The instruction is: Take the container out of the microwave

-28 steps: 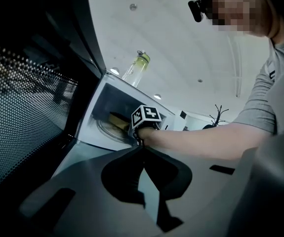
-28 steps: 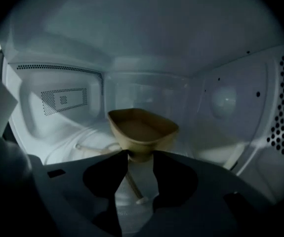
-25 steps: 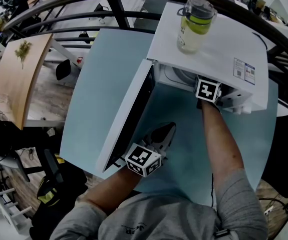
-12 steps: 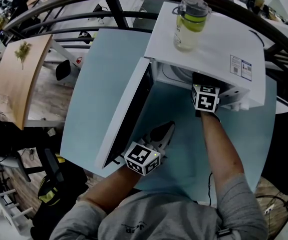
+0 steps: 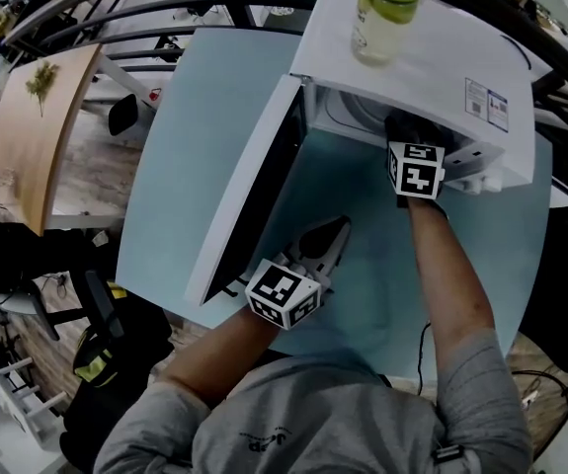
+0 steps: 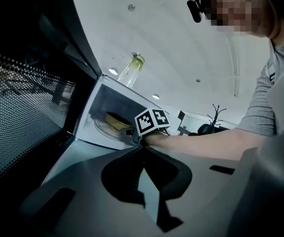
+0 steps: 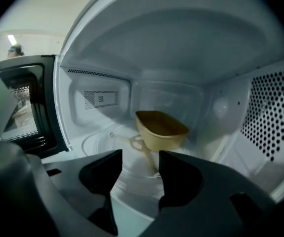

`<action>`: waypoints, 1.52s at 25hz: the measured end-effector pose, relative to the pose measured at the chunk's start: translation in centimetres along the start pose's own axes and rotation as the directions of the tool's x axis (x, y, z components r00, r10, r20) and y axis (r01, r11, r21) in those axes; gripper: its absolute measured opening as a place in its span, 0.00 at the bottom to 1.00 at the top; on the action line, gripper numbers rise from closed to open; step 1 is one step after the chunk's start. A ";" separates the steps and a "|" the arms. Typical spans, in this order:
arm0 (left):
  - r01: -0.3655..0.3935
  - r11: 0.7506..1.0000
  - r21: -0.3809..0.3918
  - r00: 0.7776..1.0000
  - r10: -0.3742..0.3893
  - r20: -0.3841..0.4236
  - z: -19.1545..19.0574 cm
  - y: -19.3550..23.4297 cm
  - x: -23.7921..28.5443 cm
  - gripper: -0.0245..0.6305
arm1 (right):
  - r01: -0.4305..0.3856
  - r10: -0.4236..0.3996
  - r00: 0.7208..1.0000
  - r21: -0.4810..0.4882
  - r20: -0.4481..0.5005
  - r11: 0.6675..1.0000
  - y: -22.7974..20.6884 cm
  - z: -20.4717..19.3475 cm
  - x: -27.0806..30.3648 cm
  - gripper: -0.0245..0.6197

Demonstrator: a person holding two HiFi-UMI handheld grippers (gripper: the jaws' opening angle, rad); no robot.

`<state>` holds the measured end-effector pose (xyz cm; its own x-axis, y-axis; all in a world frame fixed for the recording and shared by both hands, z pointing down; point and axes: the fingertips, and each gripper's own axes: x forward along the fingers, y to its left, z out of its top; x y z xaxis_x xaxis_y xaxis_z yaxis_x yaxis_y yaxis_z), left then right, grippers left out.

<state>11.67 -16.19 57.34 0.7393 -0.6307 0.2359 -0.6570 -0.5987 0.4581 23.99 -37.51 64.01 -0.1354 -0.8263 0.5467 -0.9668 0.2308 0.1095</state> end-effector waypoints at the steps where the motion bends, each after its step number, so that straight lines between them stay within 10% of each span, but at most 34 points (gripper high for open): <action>1: -0.001 1.000 -0.001 1.000 0.001 0.002 -0.1 0.0 -0.2 0.06 | -0.002 0.002 1.000 -0.022 0.001 1.000 0.1 0.1 0.1 0.42; 15: 0.000 1.000 -0.003 1.000 0.000 0.026 -1.4 0.1 -3.7 0.06 | 0.063 -0.081 0.997 -0.462 -0.019 0.885 -0.4 3.2 3.0 0.46; 24: -0.005 1.000 -0.018 0.999 0.006 0.035 -1.7 0.9 -5.0 0.06 | 0.094 -0.149 0.987 -0.514 -0.065 0.853 -1.2 3.8 5.5 0.48; 38: 0.012 1.000 -0.001 0.999 -0.012 0.039 -1.5 -0.7 -5.7 0.06 | -0.001 -0.167 0.966 -0.647 -0.198 0.763 -1.6 2.3 4.7 0.13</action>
<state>8.18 -11.46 57.00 0.7408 -0.6421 0.1972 -0.6479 -0.6056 0.4620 24.43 -42.94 64.46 0.0735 -0.7349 0.6742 -0.5974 0.5088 0.6198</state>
